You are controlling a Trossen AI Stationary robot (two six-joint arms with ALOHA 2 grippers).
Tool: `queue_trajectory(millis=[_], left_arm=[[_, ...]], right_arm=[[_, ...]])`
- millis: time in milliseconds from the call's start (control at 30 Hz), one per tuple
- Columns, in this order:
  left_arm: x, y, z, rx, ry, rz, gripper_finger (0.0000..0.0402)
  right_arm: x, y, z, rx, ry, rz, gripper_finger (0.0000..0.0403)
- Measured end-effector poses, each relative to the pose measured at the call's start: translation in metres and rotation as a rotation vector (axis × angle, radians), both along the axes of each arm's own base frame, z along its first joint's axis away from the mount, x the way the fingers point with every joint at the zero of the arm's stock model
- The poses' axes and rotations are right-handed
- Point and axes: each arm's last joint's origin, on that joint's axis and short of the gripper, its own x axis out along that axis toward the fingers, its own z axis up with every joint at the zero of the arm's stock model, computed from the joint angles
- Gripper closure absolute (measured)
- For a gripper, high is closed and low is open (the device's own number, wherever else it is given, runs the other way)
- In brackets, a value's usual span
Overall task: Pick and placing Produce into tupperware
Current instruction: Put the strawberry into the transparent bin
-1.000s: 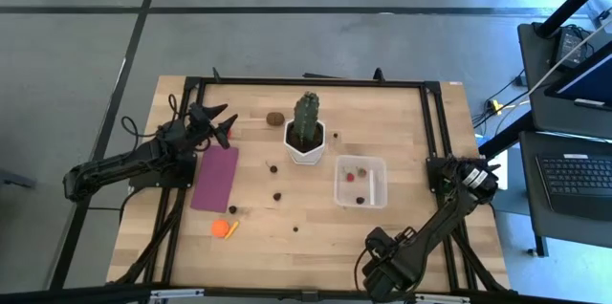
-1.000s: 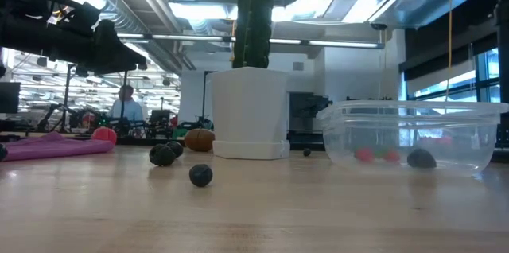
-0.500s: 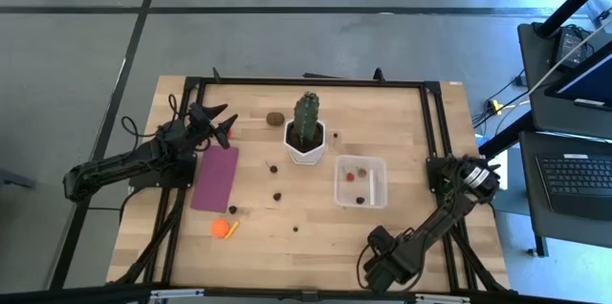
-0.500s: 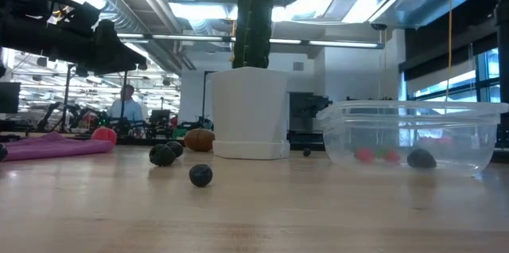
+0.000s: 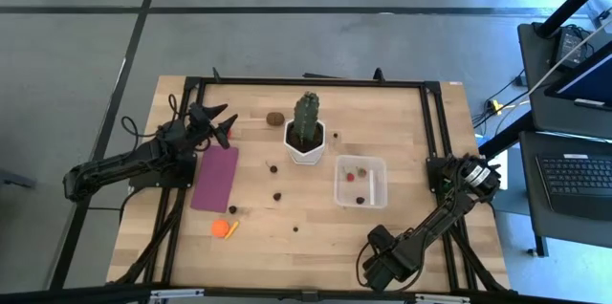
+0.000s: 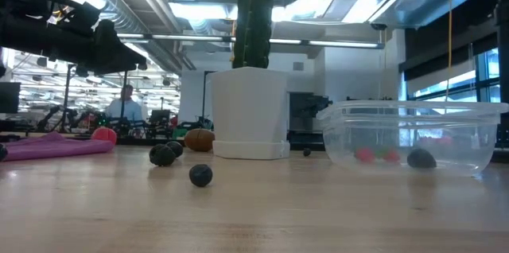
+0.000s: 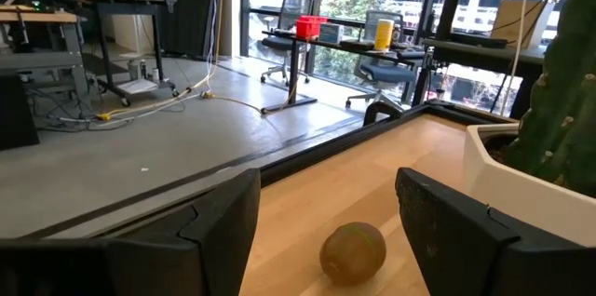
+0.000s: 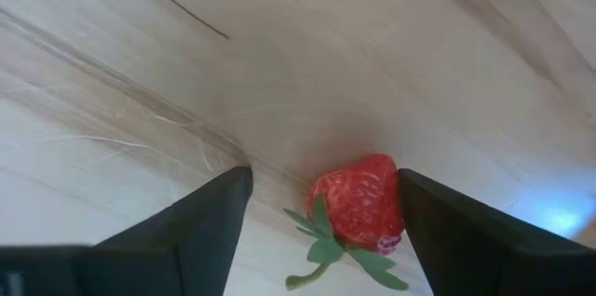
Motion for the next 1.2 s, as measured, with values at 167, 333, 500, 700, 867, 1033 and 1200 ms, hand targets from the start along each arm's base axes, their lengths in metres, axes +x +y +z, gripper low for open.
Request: queue_trajectory(millis=[167, 333, 500, 700, 867, 1033, 1200], left_arm=[[0.0, 0.0, 0.0, 0.0, 0.0, 0.0, 0.0157], [0.0, 0.0, 0.0, 0.0, 0.0, 0.0, 0.0157], [0.0, 0.0, 0.0, 0.0, 0.0, 0.0, 0.0157], [0.0, 0.0, 0.0, 0.0, 0.0, 0.0, 0.0157], [0.0, 0.0, 0.0, 0.0, 0.001, 0.0, 0.0157], [0.0, 0.0, 0.0, 0.0, 0.0, 0.0, 0.0157], [0.0, 0.0, 0.0, 0.0, 0.0, 0.0, 0.0157]], right_arm=[[0.0, 0.001, -0.001, 0.014, 0.001, -0.004, 0.0163], [0.001, 0.002, -0.001, 0.028, 0.005, -0.005, 0.0217], [0.001, 0.003, -0.001, 0.044, 0.005, -0.006, 0.0264], [0.002, 0.003, -0.001, 0.044, 0.006, -0.006, 0.0275], [0.006, 0.007, 0.012, -0.023, -0.01, 0.012, 0.0275], [0.017, 0.002, 0.044, -0.114, -0.023, 0.02, 0.0275], [0.037, -0.013, 0.082, -0.194, -0.114, 0.068, 0.0275]])
